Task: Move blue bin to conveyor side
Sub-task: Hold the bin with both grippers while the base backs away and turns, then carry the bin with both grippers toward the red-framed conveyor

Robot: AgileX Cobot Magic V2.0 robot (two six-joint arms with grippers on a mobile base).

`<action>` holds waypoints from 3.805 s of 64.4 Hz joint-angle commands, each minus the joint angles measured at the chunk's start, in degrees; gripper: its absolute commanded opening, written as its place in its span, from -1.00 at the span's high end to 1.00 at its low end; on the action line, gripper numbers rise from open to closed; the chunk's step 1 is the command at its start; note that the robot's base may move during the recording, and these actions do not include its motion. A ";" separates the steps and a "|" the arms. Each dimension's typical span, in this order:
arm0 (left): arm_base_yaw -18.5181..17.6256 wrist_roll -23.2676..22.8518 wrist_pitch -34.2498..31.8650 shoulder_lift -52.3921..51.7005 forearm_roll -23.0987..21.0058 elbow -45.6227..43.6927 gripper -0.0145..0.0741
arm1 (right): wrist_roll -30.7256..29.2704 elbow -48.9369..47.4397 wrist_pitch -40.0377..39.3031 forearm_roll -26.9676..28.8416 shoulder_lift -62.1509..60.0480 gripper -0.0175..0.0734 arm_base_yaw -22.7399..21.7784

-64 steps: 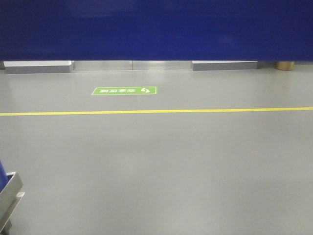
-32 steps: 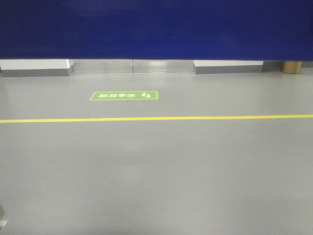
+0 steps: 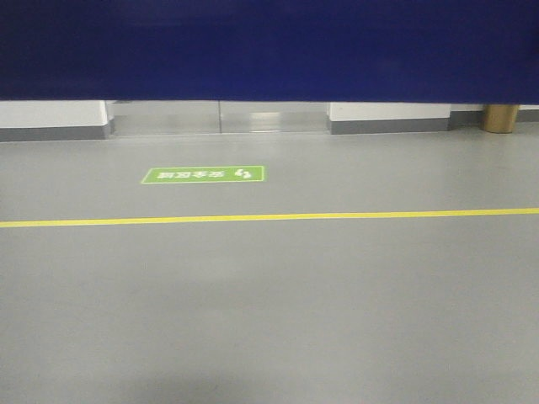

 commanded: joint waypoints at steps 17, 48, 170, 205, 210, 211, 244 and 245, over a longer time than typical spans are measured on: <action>-0.08 0.39 -6.70 -1.15 1.92 -0.91 0.72 | -0.86 -0.76 -4.19 -4.14 -1.20 0.79 -0.42; -0.08 0.39 -6.70 -1.15 1.92 -0.91 0.72 | -0.86 -0.76 -4.19 -4.14 -1.20 0.79 -0.42; -0.08 0.39 -6.70 -1.15 1.92 -0.91 0.72 | -0.86 -0.76 -4.19 -4.14 -1.20 0.79 -0.42; -0.08 0.39 -6.70 -1.15 1.92 -0.91 0.72 | -0.86 -0.76 -4.19 -4.14 -1.20 0.79 -0.42; -0.08 0.39 -6.70 -1.15 1.92 -0.91 0.72 | -0.86 -0.76 -4.19 -4.14 -1.20 0.79 -0.42; -0.08 0.39 -6.70 -1.15 1.92 -0.91 0.72 | -0.86 -0.76 -4.19 -4.14 -1.20 0.79 -0.42; -0.08 0.39 -6.70 -1.15 1.92 -0.91 0.72 | -0.86 -0.76 -4.19 -4.14 -1.20 0.79 -0.42; -0.08 0.39 -6.70 -1.15 1.92 -0.91 0.72 | -0.86 -0.76 -4.19 -4.14 -1.20 0.79 -0.42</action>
